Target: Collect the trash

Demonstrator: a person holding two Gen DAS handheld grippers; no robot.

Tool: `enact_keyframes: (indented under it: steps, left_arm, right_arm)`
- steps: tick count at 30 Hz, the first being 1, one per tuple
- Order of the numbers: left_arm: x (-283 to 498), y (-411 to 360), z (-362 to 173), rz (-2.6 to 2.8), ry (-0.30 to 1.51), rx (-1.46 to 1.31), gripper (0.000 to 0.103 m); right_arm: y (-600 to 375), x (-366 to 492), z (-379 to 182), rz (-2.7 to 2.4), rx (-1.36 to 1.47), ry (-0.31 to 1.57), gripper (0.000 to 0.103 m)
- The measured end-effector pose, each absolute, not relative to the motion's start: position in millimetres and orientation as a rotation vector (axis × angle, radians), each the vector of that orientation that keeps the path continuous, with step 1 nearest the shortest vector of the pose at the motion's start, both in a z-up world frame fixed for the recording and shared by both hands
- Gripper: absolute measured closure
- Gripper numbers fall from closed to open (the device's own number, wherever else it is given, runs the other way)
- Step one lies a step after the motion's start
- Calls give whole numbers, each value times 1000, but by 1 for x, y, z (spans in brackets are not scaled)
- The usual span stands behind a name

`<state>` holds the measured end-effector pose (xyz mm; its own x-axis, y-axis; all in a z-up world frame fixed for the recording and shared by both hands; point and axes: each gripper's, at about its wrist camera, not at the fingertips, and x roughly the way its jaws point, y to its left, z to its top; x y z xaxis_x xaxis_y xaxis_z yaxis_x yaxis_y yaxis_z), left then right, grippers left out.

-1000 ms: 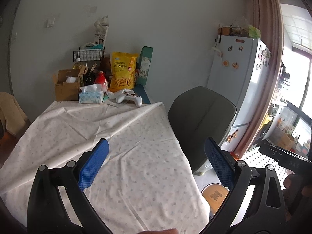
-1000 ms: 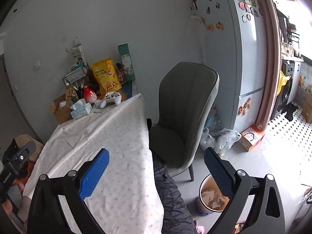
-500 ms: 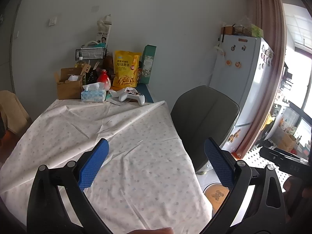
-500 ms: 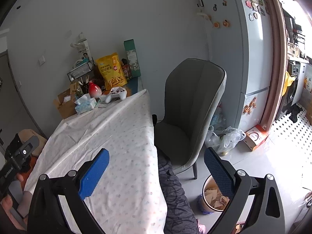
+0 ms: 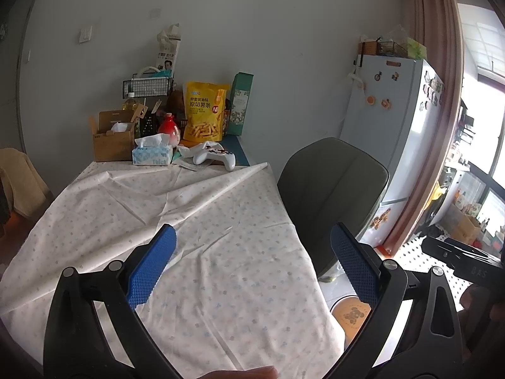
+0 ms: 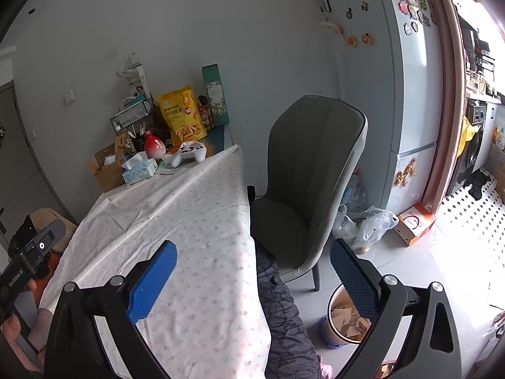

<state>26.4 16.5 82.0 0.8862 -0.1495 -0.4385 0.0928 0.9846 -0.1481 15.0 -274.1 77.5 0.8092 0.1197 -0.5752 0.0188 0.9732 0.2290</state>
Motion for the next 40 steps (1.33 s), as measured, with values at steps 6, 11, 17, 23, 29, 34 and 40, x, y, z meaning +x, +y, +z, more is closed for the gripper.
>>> enact_keyframes:
  steps: [6, 11, 17, 23, 29, 34, 40]
  left_arm:
    - [26, 17, 82, -124, 464, -123, 6]
    - [27, 18, 83, -124, 464, -123, 6]
    - [27, 18, 83, -126, 464, -123, 6]
    - [27, 18, 83, -125, 466, -122, 6]
    - [30, 25, 80, -116, 473, -110, 6]
    - [36, 30, 77, -108, 493, -113, 6]
    - [42, 37, 69, -94, 514, -119, 6]
  right_arm:
    - [-274, 15, 78, 55, 230, 627, 8]
    - [-273, 14, 78, 54, 230, 626, 8]
    - [-272, 13, 80, 61, 217, 624, 8]
    - [-273, 14, 80, 65, 218, 623, 8]
    - [-273, 14, 79, 67, 215, 628, 8]
    - [-274, 15, 77, 66, 213, 633, 8]
    - [-271, 17, 71, 71, 211, 642, 8]
